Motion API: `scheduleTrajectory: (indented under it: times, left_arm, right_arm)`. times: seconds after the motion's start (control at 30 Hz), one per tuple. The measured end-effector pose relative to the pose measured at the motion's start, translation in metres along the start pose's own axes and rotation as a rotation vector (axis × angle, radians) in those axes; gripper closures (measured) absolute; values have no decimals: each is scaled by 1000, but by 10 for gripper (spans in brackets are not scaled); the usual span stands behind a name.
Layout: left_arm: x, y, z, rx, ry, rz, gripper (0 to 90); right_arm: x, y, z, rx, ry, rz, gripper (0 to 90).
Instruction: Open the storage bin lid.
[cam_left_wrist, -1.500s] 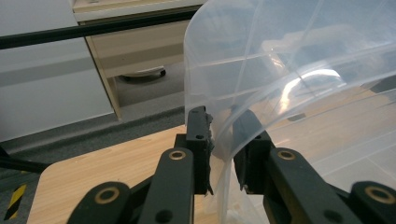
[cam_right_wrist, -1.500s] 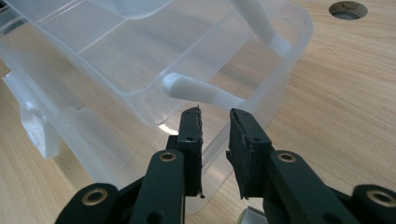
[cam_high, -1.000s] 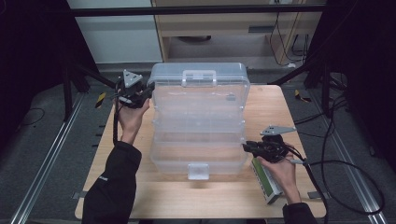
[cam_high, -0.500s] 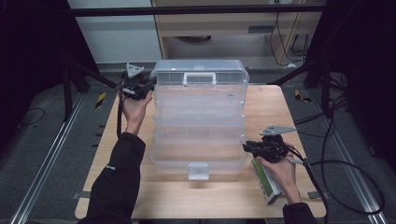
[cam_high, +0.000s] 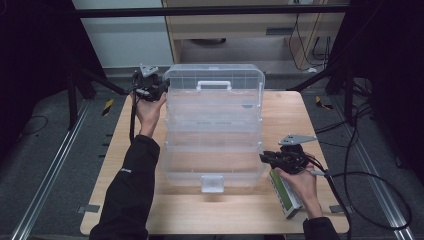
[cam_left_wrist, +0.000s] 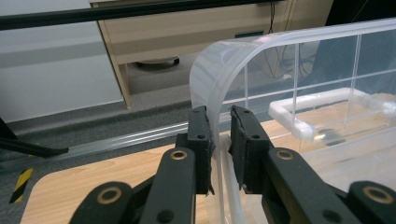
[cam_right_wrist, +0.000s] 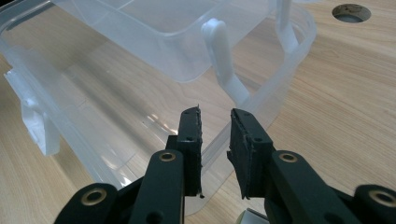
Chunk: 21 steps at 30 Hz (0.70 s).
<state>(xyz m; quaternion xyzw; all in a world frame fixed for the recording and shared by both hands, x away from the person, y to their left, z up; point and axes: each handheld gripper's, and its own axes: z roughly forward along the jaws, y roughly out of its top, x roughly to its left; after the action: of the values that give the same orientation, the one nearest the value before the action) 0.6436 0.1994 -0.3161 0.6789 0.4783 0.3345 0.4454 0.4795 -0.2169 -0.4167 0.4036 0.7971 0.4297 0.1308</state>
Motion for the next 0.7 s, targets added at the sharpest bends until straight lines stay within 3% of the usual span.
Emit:
scheduleTrajectory:
  times: [0.3,0.7]
  left_arm:
    - [2,1,12,19,10,-21,779]
    - [2,5,30,111,61,29,752]
  right_arm:
    - [0,0,0,4,0,0,743]
    - [0,1,-1,10,-13,-3,752]
